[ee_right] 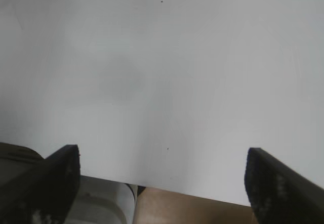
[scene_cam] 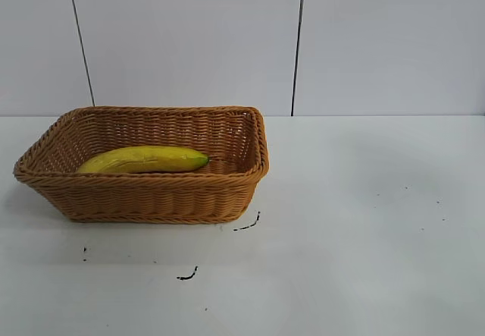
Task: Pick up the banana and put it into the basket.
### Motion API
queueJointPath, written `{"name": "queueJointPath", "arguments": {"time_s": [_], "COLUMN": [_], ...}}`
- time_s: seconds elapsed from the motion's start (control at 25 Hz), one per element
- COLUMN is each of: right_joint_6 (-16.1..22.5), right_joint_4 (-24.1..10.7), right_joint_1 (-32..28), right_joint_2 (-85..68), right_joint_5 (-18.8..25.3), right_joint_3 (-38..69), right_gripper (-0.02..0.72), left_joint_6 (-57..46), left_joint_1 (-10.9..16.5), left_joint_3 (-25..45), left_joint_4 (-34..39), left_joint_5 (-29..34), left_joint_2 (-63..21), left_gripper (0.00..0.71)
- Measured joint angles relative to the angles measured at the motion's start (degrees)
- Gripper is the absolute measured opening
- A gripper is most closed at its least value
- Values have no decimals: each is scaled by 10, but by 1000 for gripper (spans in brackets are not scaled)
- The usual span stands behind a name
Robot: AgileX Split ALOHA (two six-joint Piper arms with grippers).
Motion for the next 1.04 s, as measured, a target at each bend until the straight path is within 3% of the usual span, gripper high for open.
{"name": "queueJointPath", "arguments": {"time_s": [0.6,1.04], "right_joint_6": [2,13], "right_joint_4": [-3,-3], "right_joint_1": [0,0], "right_joint_2": [-231,-242], "right_joint_5": [-4,-3], "right_joint_3": [16,16], "right_gripper": [633,633], "left_joint_6": [0,0], "left_joint_1": [0,0], "left_joint_3": [0,0], "left_joint_4": [0,0], "left_joint_5": [0,0], "left_joint_2": [0,0], "left_gripper": [695,695]}}
